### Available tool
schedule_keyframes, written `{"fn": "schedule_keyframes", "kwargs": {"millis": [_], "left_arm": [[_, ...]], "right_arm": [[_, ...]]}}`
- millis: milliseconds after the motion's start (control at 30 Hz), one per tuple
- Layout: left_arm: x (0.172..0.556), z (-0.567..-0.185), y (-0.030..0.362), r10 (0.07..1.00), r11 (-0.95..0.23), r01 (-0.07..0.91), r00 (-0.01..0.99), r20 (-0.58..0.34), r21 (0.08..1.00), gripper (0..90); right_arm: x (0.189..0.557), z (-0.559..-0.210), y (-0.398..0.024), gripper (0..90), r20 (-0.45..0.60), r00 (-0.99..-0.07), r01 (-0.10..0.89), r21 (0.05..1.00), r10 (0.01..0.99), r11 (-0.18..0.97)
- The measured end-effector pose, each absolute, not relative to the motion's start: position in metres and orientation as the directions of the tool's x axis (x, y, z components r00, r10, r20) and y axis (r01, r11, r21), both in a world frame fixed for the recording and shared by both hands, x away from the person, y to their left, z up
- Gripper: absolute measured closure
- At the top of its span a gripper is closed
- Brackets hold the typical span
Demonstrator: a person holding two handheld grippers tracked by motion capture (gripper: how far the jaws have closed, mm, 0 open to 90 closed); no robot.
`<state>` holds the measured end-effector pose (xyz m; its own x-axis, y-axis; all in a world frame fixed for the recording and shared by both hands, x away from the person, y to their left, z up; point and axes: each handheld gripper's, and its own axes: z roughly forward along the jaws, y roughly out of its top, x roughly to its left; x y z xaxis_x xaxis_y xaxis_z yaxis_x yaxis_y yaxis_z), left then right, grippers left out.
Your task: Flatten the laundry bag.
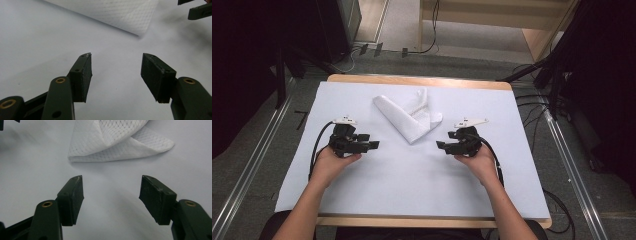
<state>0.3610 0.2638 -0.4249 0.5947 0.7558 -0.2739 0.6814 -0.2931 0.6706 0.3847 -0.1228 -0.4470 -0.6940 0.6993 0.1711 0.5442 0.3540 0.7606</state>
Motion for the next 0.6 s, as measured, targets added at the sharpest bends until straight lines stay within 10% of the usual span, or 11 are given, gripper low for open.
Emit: {"fn": "schedule_keyframes", "kwargs": {"millis": [600], "left_arm": [[0.375,-0.427,0.247,0.737,-0.318,0.68,0.615,-0.278,0.661,37.3]], "right_arm": [[0.38,-0.452,-0.134,39.2,0.209,-0.658,0.604,0.721,0.724,0.34]]}}
